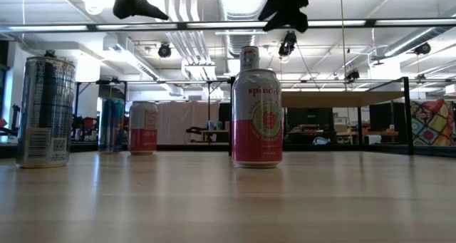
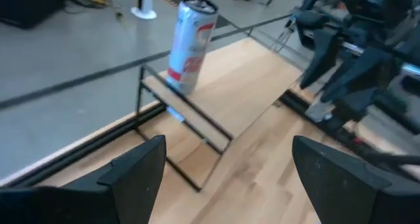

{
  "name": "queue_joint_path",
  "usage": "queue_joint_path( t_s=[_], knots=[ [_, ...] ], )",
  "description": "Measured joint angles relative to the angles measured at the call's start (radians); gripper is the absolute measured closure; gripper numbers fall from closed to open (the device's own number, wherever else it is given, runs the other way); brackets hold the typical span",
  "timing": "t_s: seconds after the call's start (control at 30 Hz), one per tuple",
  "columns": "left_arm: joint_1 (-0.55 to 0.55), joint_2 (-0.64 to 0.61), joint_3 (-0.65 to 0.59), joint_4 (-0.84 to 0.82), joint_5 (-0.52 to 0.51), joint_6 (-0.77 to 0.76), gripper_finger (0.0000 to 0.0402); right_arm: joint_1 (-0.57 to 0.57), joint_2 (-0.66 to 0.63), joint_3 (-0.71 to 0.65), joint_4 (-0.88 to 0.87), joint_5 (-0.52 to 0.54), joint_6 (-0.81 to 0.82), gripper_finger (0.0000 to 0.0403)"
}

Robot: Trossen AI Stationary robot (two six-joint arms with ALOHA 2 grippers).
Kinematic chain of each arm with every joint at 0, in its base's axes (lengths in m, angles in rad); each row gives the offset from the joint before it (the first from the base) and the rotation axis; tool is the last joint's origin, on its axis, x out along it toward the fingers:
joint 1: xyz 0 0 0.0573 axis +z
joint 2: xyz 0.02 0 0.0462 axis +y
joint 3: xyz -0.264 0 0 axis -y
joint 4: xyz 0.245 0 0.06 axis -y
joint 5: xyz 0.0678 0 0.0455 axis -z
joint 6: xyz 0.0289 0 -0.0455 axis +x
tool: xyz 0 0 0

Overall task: Place canned beverage on shelf
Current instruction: Put the left white and pink soda can aligned with the other white soda can on the shelf

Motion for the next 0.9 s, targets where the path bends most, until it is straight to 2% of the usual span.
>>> queue_joint_path(
  t_s=[0.17,0.3,0.47,0.63,0.8,0.9],
  knots=[
    [-0.001,0.033,-0.022,0.0,-0.005,-0.172,0.0093,0.046,-0.044,-0.122,0.084,-0.022,0.084,0.0342],
    [-0.014,0.058,-0.022,-0.002,0.0,-0.176,0.0093,0.078,-0.067,-0.184,0.151,-0.022,0.162,0.0388],
    [-0.045,0.029,-0.02,-0.059,0.012,-0.172,0.0093,0.124,-0.071,-0.199,0.175,0.0,0.278,0.0388],
    [-0.102,-0.059,-0.025,-0.22,0.022,-0.204,0.0093,0.215,-0.061,-0.201,0.206,0.123,0.334,0.0387],
    [-0.235,-0.13,-0.05,-0.334,0.025,-0.286,0.0093,0.298,0.003,-0.197,0.344,0.159,0.424,0.0387],
    [-0.352,-0.158,-0.046,-0.413,0.041,-0.409,0.0096,0.338,0.069,-0.172,0.404,0.166,0.499,0.0387]
  ],
)
